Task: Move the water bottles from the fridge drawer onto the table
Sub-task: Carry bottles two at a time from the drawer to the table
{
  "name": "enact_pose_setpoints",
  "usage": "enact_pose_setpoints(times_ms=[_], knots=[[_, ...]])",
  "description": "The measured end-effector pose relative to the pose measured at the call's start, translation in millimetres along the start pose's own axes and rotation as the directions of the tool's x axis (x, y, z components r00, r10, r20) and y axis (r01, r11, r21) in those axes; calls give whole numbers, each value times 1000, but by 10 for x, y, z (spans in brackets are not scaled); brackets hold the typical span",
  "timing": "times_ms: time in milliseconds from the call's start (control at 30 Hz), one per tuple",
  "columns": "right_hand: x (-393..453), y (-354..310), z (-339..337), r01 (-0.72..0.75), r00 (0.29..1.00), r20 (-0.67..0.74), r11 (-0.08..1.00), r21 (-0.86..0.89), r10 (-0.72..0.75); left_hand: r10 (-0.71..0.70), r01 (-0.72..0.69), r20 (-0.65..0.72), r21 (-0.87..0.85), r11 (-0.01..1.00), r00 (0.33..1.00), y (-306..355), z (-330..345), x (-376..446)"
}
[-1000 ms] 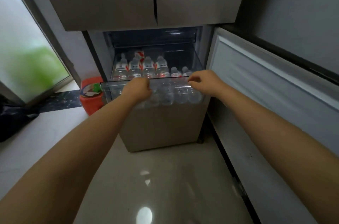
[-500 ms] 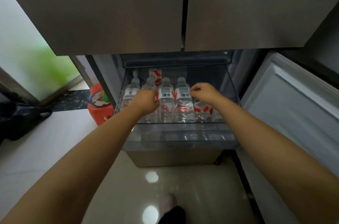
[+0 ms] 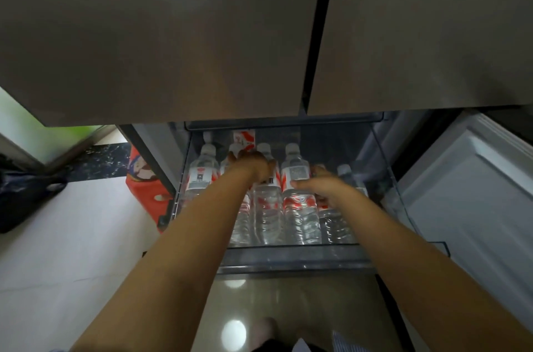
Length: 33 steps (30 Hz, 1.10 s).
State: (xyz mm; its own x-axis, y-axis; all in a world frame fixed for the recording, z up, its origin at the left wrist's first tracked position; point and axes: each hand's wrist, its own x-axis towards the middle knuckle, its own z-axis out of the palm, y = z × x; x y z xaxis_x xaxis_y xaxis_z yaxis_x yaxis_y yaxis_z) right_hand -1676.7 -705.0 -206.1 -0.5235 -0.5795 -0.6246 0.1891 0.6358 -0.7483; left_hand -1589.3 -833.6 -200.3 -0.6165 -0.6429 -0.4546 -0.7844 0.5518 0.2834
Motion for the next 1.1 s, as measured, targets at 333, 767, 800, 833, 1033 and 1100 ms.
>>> enact_pose_setpoints(times_ms=[333,767,800,833,1033,1100], knots=[[42,100,-202,-65,998,15,955,289,63,55,-13,120,-328,944,991,-36,-83,99],[-160,153,-371,103,987,50,851,514,-150,162,-100,66,-546,832,985,365,-172,-267],[-194,165,-399,126,983,49,838,531,-178,177,-128,31,-568,813,984,366,-170,-322],[-241,168,-427,141,980,45,829,542,-196,191,-153,2,-586,796,982,361,-175,-388],[-451,158,-590,286,921,75,796,533,-381,267,-246,-64,-631,736,962,228,-309,-700],[-525,53,-642,338,889,100,788,515,-447,278,-264,-81,-638,723,957,217,-346,-784]])
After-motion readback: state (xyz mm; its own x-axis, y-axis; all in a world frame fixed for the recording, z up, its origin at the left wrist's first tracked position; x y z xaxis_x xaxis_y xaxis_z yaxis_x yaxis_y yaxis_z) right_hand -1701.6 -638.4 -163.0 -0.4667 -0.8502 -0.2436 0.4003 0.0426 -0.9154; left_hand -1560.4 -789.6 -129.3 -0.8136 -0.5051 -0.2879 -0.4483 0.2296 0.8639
